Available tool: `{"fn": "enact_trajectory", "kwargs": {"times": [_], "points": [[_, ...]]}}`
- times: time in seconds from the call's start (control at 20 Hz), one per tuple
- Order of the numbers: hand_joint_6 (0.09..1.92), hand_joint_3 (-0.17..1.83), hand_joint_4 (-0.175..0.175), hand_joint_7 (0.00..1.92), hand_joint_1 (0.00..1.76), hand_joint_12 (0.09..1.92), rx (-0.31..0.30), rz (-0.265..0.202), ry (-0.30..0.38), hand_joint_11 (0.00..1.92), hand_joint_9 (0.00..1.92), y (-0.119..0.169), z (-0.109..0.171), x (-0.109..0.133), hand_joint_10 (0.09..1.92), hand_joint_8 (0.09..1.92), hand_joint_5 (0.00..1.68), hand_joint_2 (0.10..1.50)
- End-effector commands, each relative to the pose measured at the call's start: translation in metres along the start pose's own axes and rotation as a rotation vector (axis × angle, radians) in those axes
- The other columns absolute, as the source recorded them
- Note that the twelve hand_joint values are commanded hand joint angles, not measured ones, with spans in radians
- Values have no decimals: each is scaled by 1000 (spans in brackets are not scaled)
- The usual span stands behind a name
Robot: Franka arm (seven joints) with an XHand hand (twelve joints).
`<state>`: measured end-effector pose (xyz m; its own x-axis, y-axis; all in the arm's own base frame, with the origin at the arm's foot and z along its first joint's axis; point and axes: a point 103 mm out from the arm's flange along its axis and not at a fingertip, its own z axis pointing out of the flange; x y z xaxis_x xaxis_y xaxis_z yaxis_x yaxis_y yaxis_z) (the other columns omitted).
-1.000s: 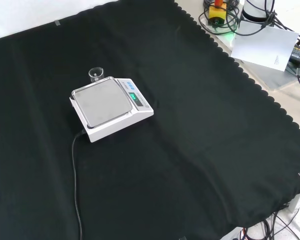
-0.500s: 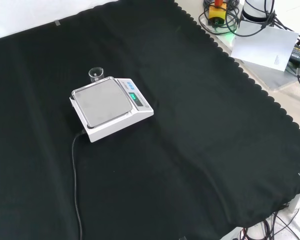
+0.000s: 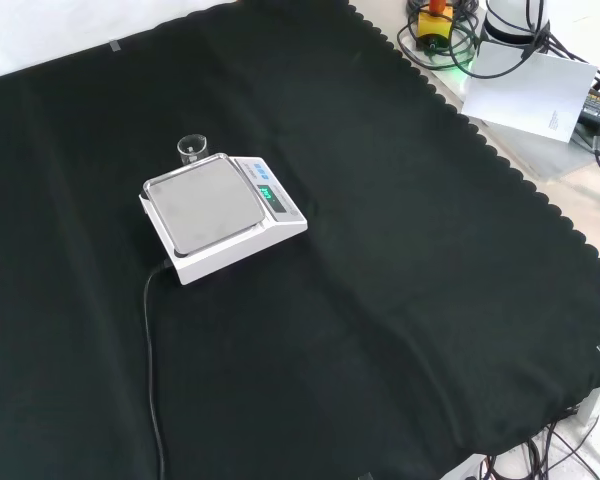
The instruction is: Pick up the beaker.
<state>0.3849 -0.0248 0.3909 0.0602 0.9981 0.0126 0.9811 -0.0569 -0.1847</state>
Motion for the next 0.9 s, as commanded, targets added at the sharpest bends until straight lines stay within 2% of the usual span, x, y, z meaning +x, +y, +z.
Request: {"fn": "enact_trajectory", "kwargs": {"times": [0.05,0.4,0.6,0.9], "points": [[328,420,-5,355,521,1348,13,-36,19,0,408,60,27,-22,805,679,432,849],[333,416,-9,364,530,1349,18,-47,22,0,415,84,43,-32,806,682,446,849],[336,414,-12,369,536,1350,24,-54,14,0,418,90,56,-45,807,684,452,849],[341,411,-16,376,544,1355,55,-62,-7,0,427,114,80,-67,809,686,459,848]]}}
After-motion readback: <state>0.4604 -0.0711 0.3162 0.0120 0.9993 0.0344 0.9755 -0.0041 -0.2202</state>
